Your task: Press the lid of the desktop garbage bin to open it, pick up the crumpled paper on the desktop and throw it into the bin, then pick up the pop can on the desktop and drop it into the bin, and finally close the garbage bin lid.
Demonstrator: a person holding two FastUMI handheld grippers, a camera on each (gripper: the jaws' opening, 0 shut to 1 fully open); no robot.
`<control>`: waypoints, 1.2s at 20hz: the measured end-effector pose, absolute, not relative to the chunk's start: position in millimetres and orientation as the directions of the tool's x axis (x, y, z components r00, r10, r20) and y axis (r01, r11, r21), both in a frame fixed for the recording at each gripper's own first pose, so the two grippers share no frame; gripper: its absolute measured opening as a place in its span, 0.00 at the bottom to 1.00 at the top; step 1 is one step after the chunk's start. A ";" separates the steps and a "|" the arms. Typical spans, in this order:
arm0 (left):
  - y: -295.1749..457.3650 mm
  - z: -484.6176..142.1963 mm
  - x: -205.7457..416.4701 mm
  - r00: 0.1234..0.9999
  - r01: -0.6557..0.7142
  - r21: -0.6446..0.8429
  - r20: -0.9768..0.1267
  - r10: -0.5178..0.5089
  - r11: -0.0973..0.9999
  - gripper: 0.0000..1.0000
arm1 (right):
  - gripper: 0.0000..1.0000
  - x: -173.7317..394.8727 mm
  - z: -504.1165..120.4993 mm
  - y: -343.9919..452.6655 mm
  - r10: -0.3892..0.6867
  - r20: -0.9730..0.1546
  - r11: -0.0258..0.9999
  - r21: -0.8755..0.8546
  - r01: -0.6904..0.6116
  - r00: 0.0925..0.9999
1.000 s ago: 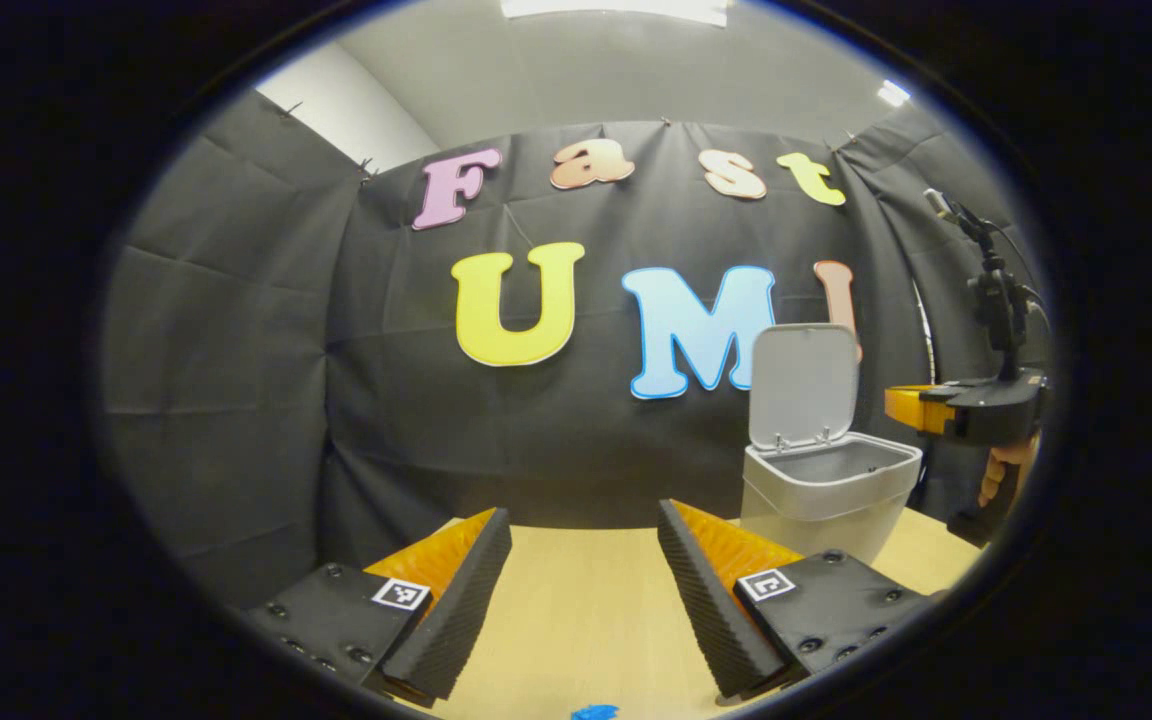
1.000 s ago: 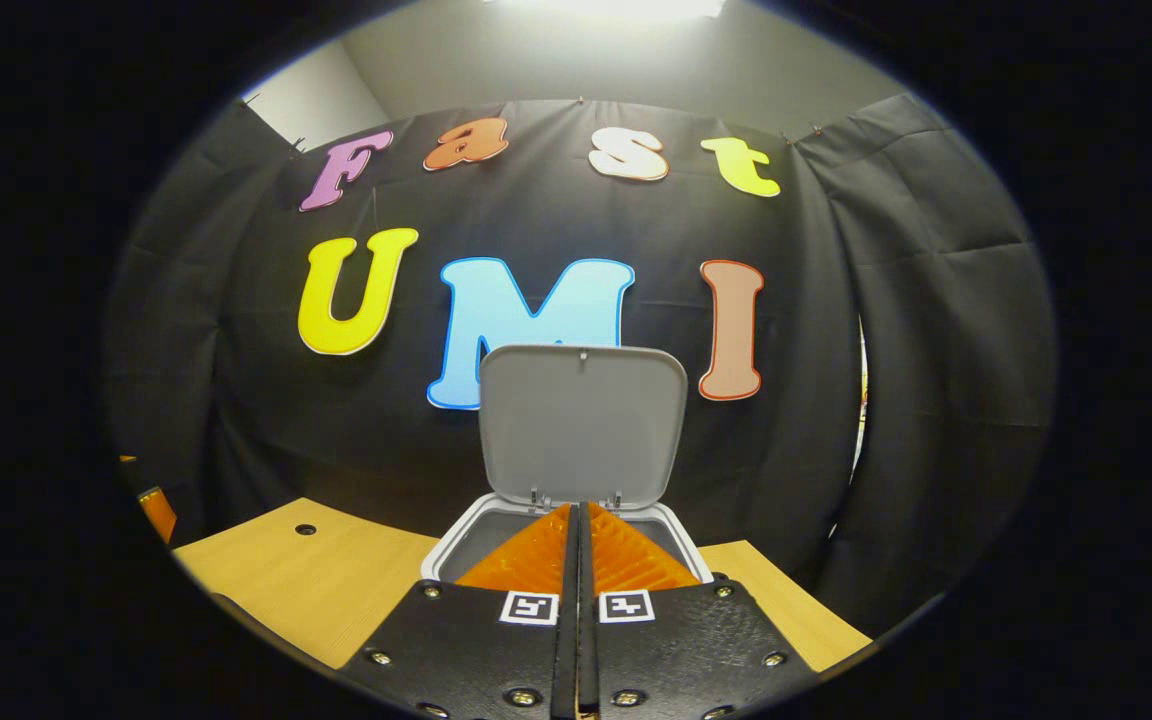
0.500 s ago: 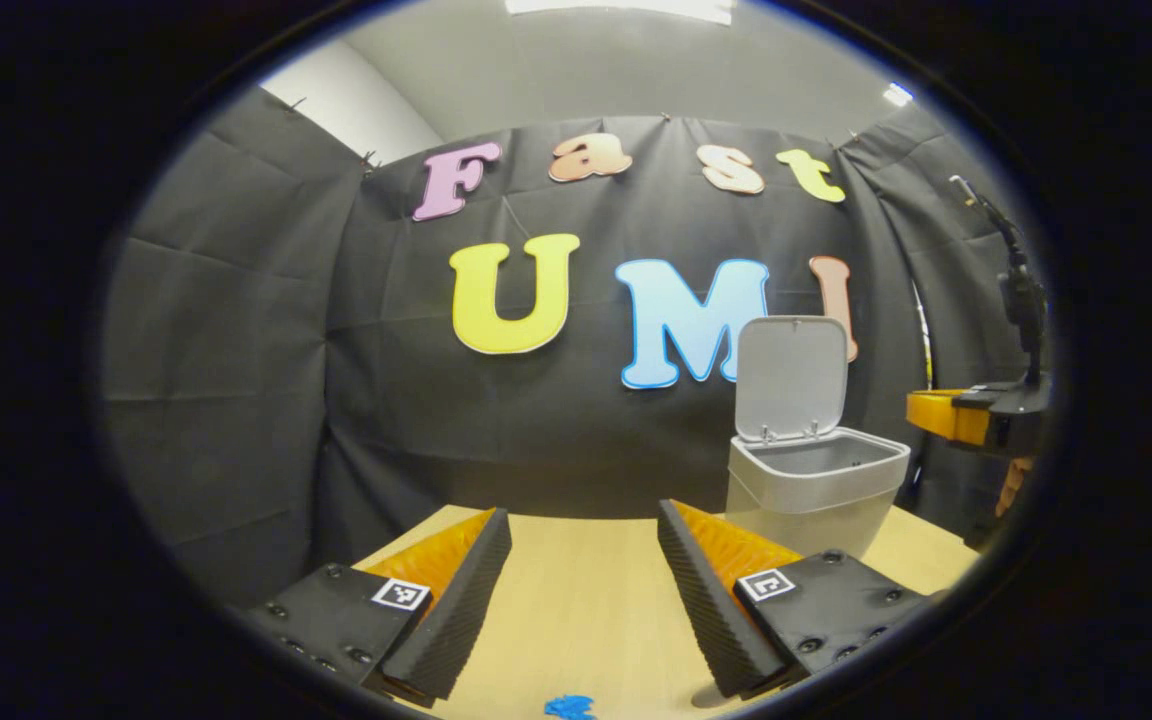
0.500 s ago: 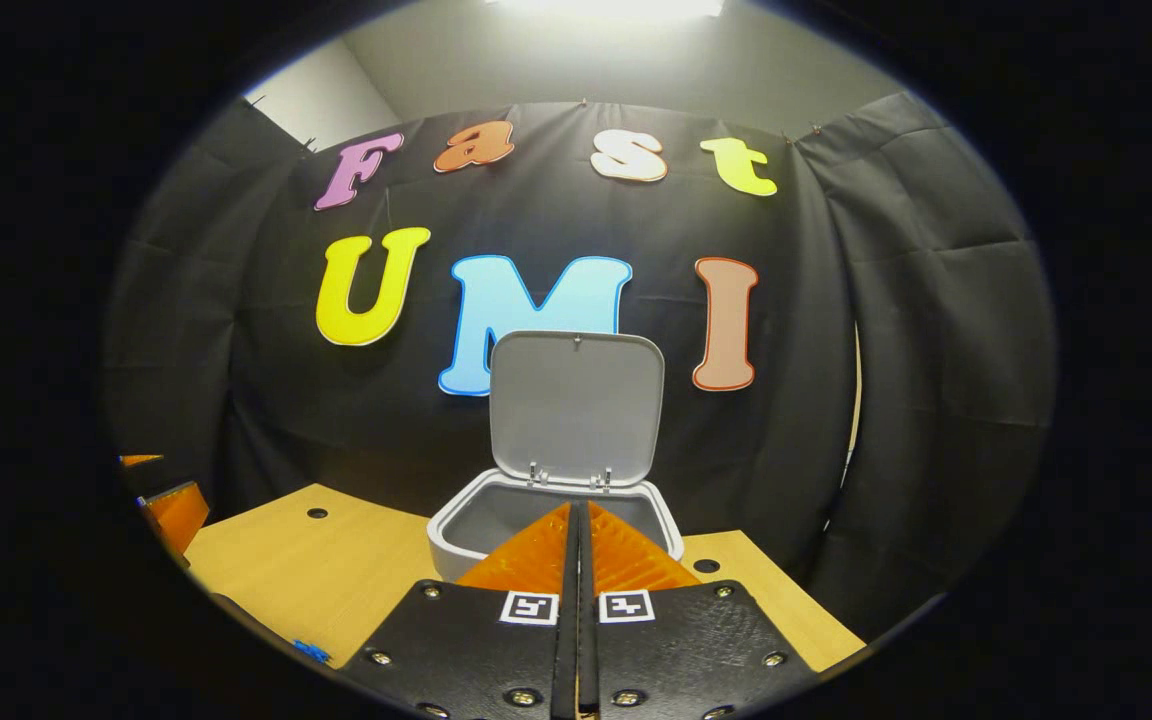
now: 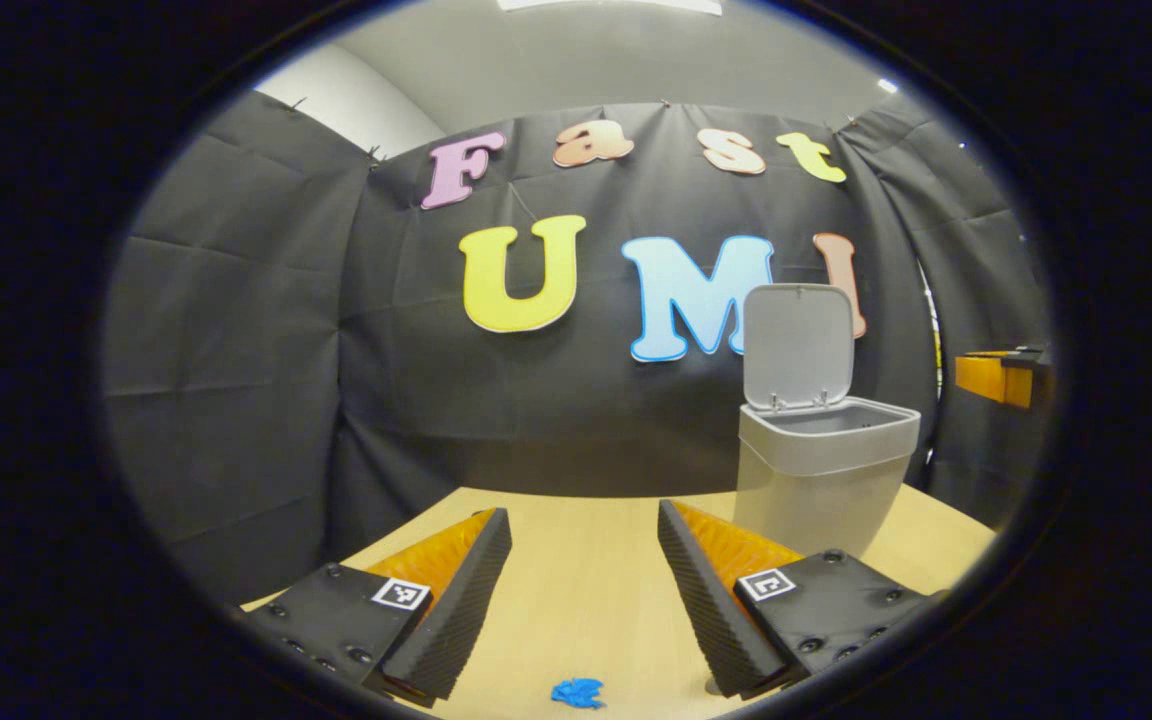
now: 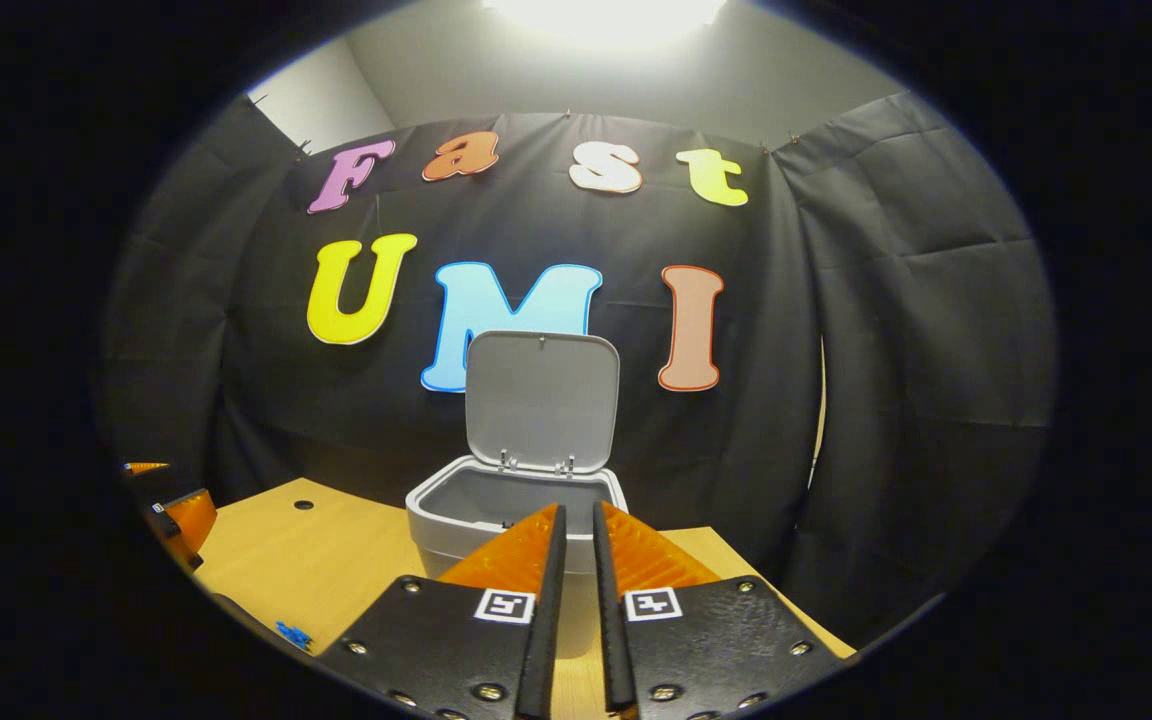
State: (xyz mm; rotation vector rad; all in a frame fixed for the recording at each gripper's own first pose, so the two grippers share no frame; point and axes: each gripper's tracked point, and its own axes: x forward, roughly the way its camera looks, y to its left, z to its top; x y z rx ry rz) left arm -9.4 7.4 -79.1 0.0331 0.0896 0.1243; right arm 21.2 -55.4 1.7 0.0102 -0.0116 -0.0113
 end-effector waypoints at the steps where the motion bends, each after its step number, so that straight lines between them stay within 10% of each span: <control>1: 8.3 -81.3 -9.8 0.989 -0.110 0.042 -0.092 0.114 0.993 1.00 | 0.23 17.2 2.2 -54.5 -0.013 0.015 1.000 0.013 0.012 1.000; 14: 23.4 -160.0 -24.8 0.971 0.104 0.062 -0.221 -0.088 0.993 0.91 | 0.95 -22.8 14.4 -9.6 -0.079 -0.005 0.997 -0.013 0.079 0.997; 24: 38.8 -294.9 -32.0 0.881 0.107 0.043 -0.468 -0.075 0.993 0.92 | 0.95 -27.3 16.8 3.2 -0.074 -0.034 0.997 -0.003 0.074 0.997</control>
